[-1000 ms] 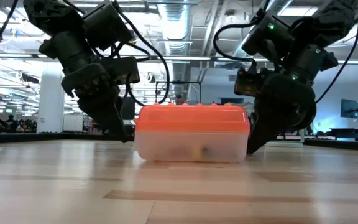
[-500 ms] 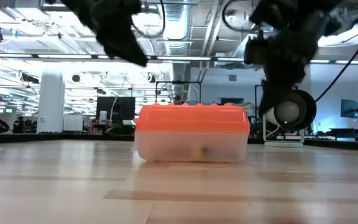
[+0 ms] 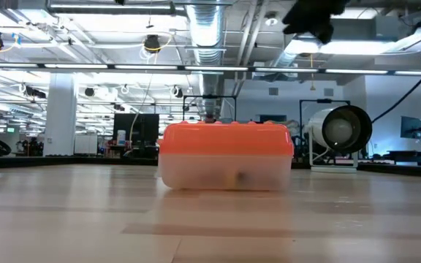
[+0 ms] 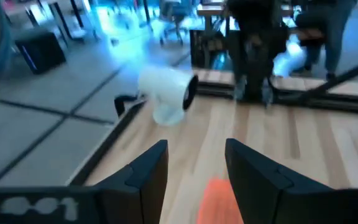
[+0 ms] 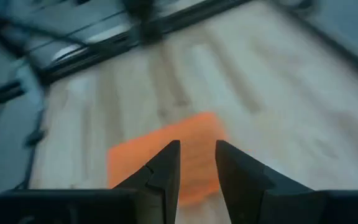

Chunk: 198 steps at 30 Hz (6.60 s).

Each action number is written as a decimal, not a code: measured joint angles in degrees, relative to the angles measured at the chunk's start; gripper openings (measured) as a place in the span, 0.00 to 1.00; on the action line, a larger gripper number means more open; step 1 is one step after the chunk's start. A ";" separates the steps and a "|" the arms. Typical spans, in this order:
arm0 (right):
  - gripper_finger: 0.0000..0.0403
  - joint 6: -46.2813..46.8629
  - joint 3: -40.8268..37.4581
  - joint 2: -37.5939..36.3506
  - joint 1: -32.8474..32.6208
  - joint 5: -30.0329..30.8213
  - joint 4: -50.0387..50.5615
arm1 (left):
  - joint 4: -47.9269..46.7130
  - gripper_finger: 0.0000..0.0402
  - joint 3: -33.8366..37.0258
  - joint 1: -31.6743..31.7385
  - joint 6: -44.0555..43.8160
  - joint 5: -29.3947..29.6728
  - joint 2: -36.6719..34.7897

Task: Pick & place school supplies into a supply box
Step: Return to Home Position

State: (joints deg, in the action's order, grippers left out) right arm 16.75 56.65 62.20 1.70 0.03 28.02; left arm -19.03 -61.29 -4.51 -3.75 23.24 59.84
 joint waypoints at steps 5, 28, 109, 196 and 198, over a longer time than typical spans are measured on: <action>0.24 9.38 2.84 -4.46 5.29 3.83 2.30 | -1.71 0.38 -1.84 0.71 0.06 2.02 -3.49; 0.24 -13.00 -2.09 -23.48 9.10 -2.73 2.69 | -8.20 0.38 14.72 1.72 1.39 2.04 -25.17; 0.24 -3.03 -56.25 -62.06 -4.14 0.31 -28.82 | 21.62 0.38 60.71 1.63 6.24 -18.49 -56.06; 0.24 -1.22 -56.34 -62.06 -3.44 0.15 -28.69 | 21.53 0.38 60.90 1.64 0.81 -19.00 -56.10; 0.24 -1.23 -56.34 -62.06 -3.46 0.13 -28.69 | 21.53 0.38 60.90 1.63 1.12 -19.01 -56.12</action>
State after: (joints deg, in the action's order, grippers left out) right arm 15.52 0.32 0.14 -1.76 0.16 -0.67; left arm 2.50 -0.38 -2.87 -2.63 4.23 3.73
